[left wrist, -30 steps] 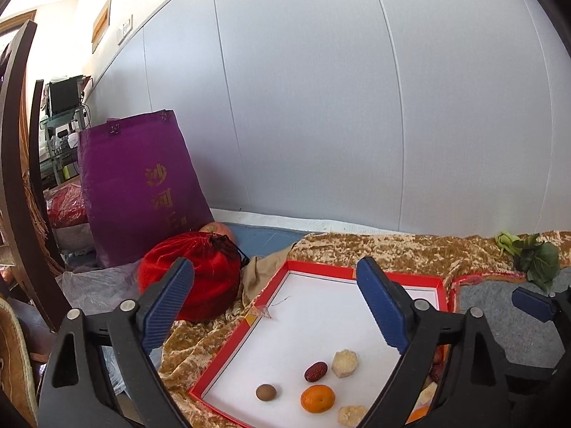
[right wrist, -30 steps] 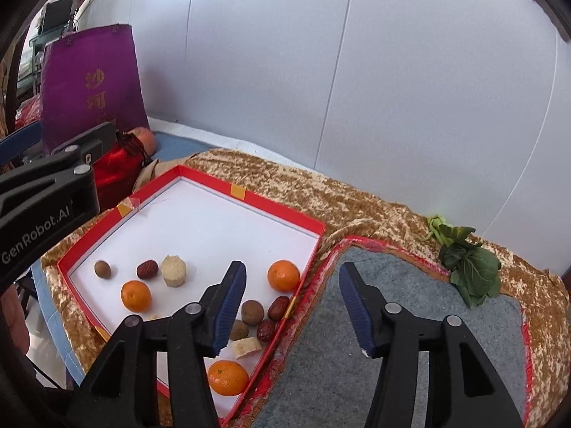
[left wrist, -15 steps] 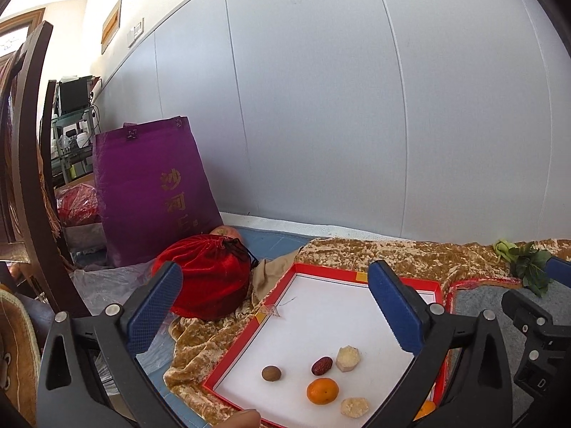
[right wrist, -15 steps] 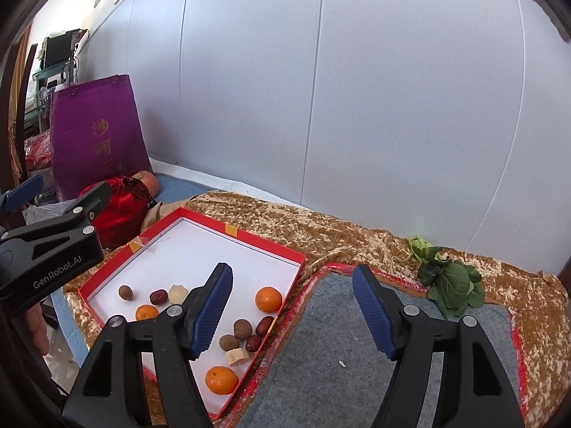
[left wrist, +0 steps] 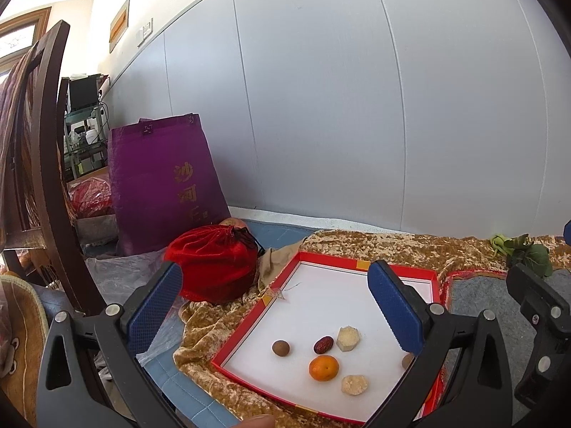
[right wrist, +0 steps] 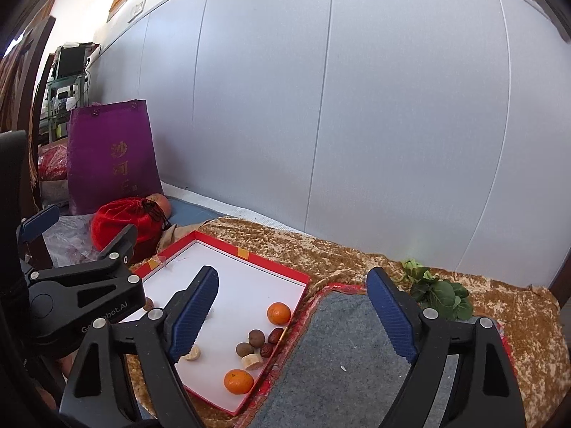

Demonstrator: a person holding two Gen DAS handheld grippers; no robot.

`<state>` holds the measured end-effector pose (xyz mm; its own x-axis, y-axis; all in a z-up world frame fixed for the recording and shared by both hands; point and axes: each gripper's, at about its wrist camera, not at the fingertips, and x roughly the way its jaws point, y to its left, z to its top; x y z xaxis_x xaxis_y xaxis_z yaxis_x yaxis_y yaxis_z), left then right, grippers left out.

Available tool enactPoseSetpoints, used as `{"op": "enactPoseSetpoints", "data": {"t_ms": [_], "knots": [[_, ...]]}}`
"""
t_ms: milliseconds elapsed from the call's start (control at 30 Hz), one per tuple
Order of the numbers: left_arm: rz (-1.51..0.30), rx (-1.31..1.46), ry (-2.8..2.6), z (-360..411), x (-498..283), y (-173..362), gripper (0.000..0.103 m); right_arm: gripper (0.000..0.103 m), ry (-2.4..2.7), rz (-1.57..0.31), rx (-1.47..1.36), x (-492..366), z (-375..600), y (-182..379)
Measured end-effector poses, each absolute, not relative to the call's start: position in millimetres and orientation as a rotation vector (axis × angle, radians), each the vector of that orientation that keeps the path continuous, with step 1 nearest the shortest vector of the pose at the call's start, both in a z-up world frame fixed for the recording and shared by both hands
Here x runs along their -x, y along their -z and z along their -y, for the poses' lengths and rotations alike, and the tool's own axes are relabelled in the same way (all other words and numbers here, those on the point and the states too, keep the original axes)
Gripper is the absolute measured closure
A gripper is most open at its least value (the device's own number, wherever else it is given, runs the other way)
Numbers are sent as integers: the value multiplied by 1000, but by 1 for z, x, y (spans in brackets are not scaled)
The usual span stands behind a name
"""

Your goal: Organize fruits

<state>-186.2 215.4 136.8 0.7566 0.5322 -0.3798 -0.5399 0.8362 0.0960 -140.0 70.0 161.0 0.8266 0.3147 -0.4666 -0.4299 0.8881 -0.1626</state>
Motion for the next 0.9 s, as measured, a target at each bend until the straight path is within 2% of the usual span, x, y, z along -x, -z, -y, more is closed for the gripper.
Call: {"op": "enactPoseSetpoints", "data": {"t_ms": [900], "knots": [[-398, 33, -602, -209, 203, -135, 0, 12, -492, -437, 208, 167, -66, -167]]}}
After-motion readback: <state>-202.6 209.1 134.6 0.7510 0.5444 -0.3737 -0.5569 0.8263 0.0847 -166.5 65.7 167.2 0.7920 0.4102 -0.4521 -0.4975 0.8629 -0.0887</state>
